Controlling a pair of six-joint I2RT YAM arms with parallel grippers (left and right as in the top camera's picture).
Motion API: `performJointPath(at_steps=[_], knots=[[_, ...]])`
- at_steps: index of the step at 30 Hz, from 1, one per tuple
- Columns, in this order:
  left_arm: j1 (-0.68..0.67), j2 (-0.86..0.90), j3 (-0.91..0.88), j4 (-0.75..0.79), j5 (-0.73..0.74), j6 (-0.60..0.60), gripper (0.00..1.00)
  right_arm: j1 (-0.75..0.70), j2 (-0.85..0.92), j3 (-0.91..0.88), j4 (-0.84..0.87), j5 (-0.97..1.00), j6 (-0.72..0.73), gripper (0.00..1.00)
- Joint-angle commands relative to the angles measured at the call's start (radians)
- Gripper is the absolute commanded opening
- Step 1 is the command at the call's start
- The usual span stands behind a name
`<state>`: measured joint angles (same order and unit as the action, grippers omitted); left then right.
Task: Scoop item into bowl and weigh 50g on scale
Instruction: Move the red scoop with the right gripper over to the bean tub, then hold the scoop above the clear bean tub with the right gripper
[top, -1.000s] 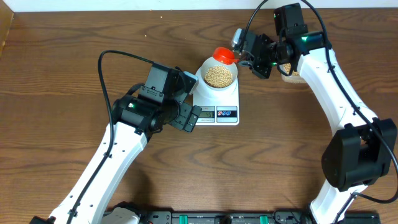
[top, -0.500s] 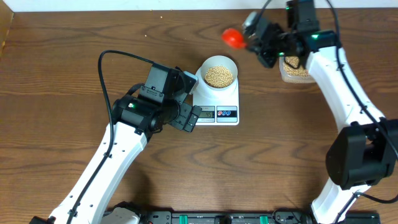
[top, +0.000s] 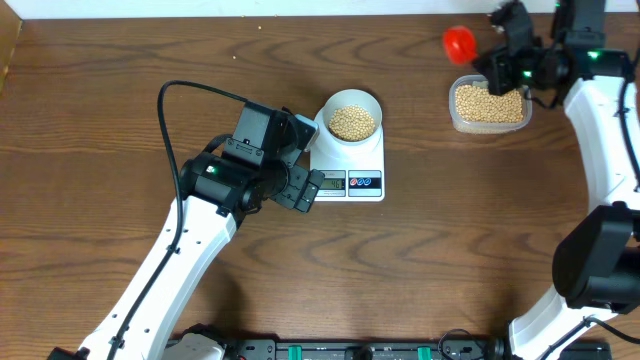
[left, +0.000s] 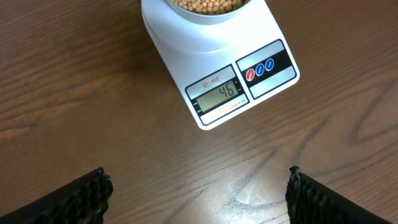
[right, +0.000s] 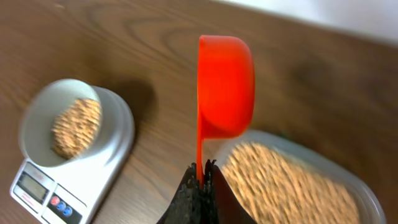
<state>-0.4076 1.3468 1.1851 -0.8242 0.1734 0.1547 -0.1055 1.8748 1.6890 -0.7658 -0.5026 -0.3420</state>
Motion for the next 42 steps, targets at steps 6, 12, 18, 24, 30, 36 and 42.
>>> performJointPath(at_steps=[6,12,18,24,30,36,42], knots=[[0.003,0.005,-0.003,-0.002,-0.009,0.002,0.92,-0.056,-0.043,0.019,-0.076,0.105,0.044,0.01],[0.003,0.005,-0.003,-0.002,-0.009,0.002,0.92,-0.075,-0.055,0.019,-0.137,0.122,0.050,0.01],[0.003,0.005,-0.003,-0.002,-0.009,0.002,0.92,-0.087,-0.055,0.018,-0.203,0.131,0.050,0.01],[0.003,0.005,-0.003,-0.002,-0.010,0.002,0.92,-0.084,-0.055,0.017,-0.247,0.132,0.050,0.01],[0.003,0.005,-0.003,-0.002,-0.010,0.002,0.92,-0.083,-0.055,0.016,-0.270,0.154,0.049,0.01],[0.003,0.005,-0.003,-0.002,-0.009,0.002,0.92,-0.084,-0.054,0.016,-0.285,0.180,0.046,0.01],[0.003,0.005,-0.003,-0.002,-0.009,0.002,0.92,-0.082,-0.053,0.016,-0.292,0.180,0.046,0.01]])
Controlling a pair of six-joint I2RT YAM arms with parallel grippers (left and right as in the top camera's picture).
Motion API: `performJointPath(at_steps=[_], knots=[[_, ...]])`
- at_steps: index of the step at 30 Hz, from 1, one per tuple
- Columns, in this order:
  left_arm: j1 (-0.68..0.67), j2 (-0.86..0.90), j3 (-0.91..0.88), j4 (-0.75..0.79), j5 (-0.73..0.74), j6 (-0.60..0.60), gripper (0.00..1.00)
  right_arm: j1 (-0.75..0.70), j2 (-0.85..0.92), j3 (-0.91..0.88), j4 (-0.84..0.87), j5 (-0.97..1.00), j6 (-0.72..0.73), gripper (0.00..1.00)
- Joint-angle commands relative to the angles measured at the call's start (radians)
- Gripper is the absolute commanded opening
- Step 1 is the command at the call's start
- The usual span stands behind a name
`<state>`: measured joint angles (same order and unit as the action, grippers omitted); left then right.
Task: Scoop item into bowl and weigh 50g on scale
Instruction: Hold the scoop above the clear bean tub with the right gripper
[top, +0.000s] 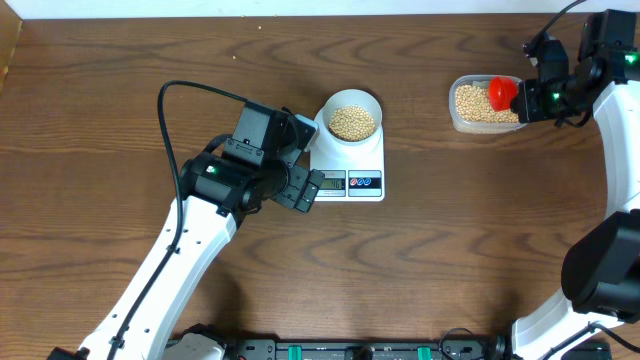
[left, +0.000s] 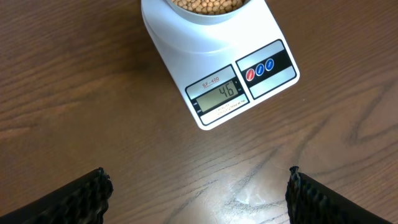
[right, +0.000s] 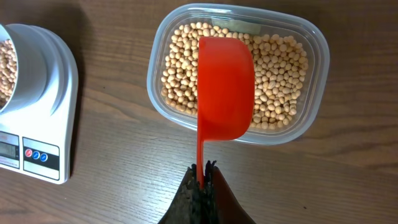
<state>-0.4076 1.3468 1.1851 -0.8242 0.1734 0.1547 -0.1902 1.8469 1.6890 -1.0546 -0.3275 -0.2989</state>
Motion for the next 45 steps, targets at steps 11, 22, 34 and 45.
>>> performJointPath(at_steps=[11,22,34,45], knots=[[0.003,0.005,-0.003,-0.002,-0.010,0.002,0.92,0.009,-0.019,0.016,-0.005,0.005,0.003,0.01],[0.003,0.005,-0.003,-0.002,-0.009,0.002,0.92,0.009,-0.012,0.016,-0.004,0.005,-0.005,0.01],[0.003,0.005,-0.003,-0.002,-0.010,0.002,0.92,0.009,-0.012,0.016,-0.005,0.005,-0.005,0.01],[0.003,0.005,-0.003,-0.002,-0.010,0.002,0.92,0.009,-0.012,0.016,-0.005,0.013,-0.024,0.01]])
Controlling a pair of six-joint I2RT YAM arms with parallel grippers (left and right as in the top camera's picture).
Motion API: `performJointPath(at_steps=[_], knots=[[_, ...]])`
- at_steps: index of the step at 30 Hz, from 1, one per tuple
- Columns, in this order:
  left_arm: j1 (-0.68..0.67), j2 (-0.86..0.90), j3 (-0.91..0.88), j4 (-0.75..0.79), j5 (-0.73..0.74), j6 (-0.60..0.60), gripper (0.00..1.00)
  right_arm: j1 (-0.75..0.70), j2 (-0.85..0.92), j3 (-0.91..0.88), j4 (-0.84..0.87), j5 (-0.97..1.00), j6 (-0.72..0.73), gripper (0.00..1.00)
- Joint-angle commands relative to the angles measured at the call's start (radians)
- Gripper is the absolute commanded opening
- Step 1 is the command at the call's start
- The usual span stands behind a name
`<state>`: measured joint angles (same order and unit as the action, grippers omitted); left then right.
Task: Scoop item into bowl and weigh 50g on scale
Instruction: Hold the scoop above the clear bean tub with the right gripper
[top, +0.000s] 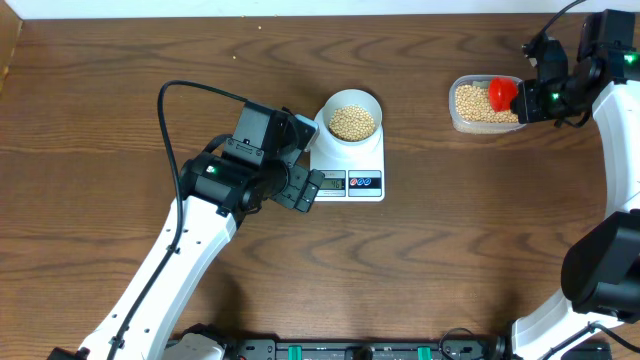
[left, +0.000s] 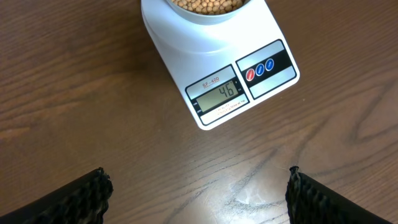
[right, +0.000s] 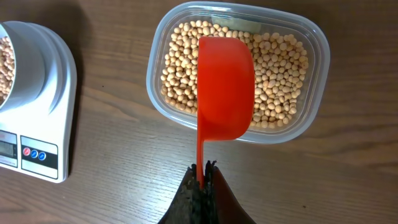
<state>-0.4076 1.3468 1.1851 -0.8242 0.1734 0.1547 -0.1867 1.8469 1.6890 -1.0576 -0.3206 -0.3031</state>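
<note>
A white scale (top: 352, 170) holds a white bowl (top: 350, 117) of soybeans; its display (left: 221, 91) reads 46. My right gripper (right: 200, 168) is shut on the thin handle of an orange scoop (right: 224, 87), which hangs over the clear tub of soybeans (right: 281, 68) at the far right (top: 488, 104). The scoop shows its back, so its contents are hidden. My left gripper (left: 198, 190) stands open above bare table just in front of the scale, nothing between its fingers.
The brown wooden table (top: 450, 250) stretches around the scale and tub. A black cable (top: 175, 95) loops off the left arm. The table's far edge runs just behind the tub.
The right gripper held the orange scoop tilted near the tub's far left edge while the scale read 46. By the later moment the scoop was over the tub's beans, where it stays now. The left arm has not moved and the reading is unchanged.
</note>
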Motion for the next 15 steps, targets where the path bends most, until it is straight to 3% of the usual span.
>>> performJointPath(at_steps=[1,15], knots=[[0.003,0.005,-0.003,-0.002,-0.009,0.002,0.92,0.005,-0.012,0.016,-0.002,0.013,-0.020,0.01],[0.003,0.005,-0.003,-0.002,-0.010,0.002,0.92,0.005,-0.012,0.016,-0.002,0.027,-0.050,0.01]])
